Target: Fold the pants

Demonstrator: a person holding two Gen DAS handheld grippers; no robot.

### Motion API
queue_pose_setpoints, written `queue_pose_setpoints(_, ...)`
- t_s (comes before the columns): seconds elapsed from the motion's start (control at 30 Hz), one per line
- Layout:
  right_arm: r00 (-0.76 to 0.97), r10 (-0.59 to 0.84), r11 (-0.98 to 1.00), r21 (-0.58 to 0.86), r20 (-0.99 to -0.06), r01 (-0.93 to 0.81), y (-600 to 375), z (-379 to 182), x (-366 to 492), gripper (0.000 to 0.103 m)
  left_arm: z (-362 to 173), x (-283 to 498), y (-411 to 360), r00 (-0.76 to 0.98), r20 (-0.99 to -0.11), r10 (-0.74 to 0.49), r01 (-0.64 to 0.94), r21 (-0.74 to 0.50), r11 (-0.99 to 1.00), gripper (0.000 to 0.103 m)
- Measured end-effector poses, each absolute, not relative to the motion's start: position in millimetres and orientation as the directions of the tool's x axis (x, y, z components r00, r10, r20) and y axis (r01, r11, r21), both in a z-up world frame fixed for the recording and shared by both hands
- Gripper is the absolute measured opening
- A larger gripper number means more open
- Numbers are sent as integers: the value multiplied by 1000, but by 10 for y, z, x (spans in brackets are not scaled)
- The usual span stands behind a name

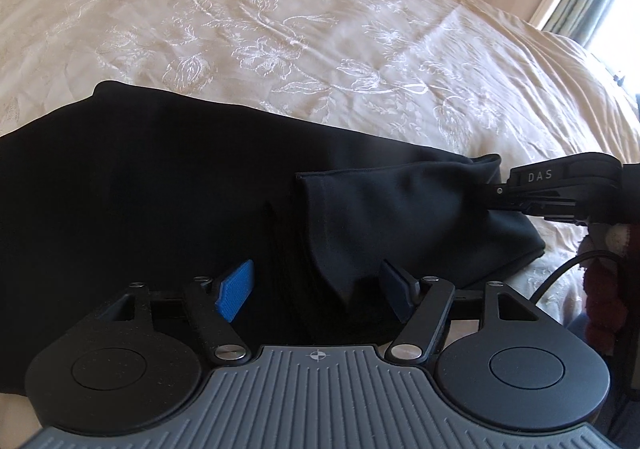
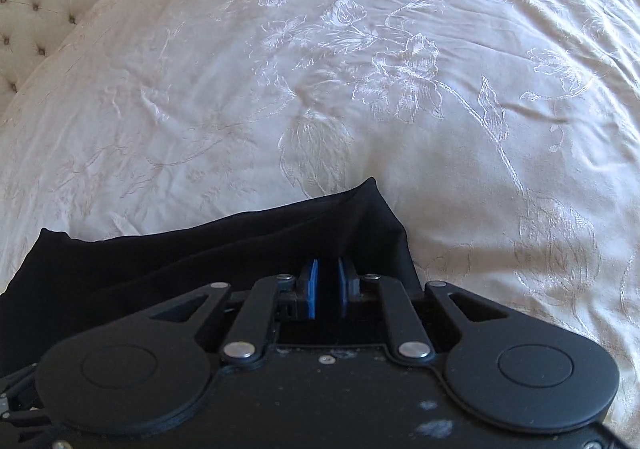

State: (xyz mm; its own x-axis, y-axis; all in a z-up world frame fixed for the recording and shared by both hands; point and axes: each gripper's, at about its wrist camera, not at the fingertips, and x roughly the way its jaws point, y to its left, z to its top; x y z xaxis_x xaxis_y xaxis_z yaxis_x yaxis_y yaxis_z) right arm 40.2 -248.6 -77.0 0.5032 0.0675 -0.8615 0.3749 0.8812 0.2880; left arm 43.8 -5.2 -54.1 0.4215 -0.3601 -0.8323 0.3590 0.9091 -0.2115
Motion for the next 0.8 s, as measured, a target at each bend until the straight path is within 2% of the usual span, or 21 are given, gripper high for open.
queue_pose_setpoints(0.07,511,85,868,316,-855,383,-2529,-787,392,13,-549,452,-115,421,-837,-349,355,-202,913,77)
queue_pose_setpoints(0.23,526,87,859,331,-846,390,-2539,-816,378,13,-591,507,-195,427,-847,-316,311,-191,931,77)
queue_pose_setpoints(0.33,544,87,853,344,-835,393,-2536,-788,333,15,-549,496,-192,471,-844,-255,262,-142,955,29)
queue_pose_setpoints(0.37,557,95,845,362,-825,392,-2549,-779,317,17,-529,499,-166,474,-843,-253,259,-140,956,21)
queue_pose_setpoints(0.43,591,118,827,409,-798,386,-2595,-737,253,17,-491,502,-63,474,-831,-290,244,-192,951,15)
queue_pose_setpoints(0.6,673,153,829,465,-724,312,-2575,-601,159,17,-499,518,88,449,-833,-324,222,-247,943,15)
queue_pose_setpoints(0.63,673,168,831,471,-720,296,-2560,-593,163,17,-554,536,80,439,-843,-310,216,-236,947,21)
queue_pose_setpoints(0.73,581,169,843,422,-796,332,-2517,-708,279,14,-635,555,78,432,-844,-317,212,-246,946,22)
queue_pose_setpoints(0.8,563,169,843,414,-809,343,-2520,-759,322,12,-597,551,83,427,-846,-320,220,-246,944,24)
